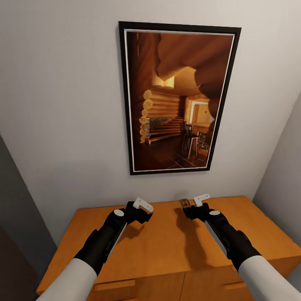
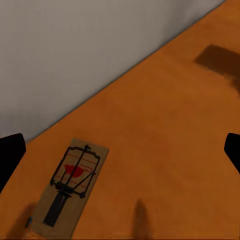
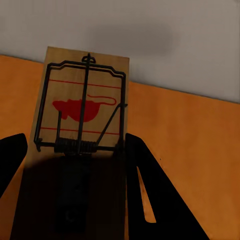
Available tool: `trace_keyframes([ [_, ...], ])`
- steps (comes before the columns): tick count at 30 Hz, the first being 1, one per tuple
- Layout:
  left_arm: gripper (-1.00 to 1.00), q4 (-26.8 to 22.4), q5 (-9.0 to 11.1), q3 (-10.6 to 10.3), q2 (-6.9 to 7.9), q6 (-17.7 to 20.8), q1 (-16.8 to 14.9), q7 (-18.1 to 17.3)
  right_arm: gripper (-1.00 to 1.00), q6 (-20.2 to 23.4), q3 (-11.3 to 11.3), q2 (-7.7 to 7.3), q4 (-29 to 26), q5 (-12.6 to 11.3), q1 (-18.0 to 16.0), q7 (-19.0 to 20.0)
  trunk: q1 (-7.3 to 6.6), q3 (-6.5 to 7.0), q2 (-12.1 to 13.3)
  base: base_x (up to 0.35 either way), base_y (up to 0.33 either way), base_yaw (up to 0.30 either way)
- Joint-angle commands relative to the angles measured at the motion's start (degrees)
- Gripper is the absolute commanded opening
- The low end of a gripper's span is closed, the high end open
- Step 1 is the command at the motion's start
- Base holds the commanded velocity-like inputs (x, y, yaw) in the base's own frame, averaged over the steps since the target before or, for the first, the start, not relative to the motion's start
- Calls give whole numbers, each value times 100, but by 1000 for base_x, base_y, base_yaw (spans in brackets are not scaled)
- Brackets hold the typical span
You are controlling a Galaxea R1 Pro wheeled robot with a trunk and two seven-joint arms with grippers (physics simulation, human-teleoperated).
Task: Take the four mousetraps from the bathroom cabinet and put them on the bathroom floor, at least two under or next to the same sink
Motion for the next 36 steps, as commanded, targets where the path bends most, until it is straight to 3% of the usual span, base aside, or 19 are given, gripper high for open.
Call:
trace_keyframes([
  [1, 100, -8, -60, 5, 0, 18, -4, -33, -100, 29, 16, -6, -7, -56, -6, -16, 4, -14, -14, 0, 160, 0],
  [36, 100, -9, -60, 5, 18, 21, -4, -23, -100, 29, 25, -6, -9, -56, -6, -16, 4, -14, -14, 4, 62, 0],
])
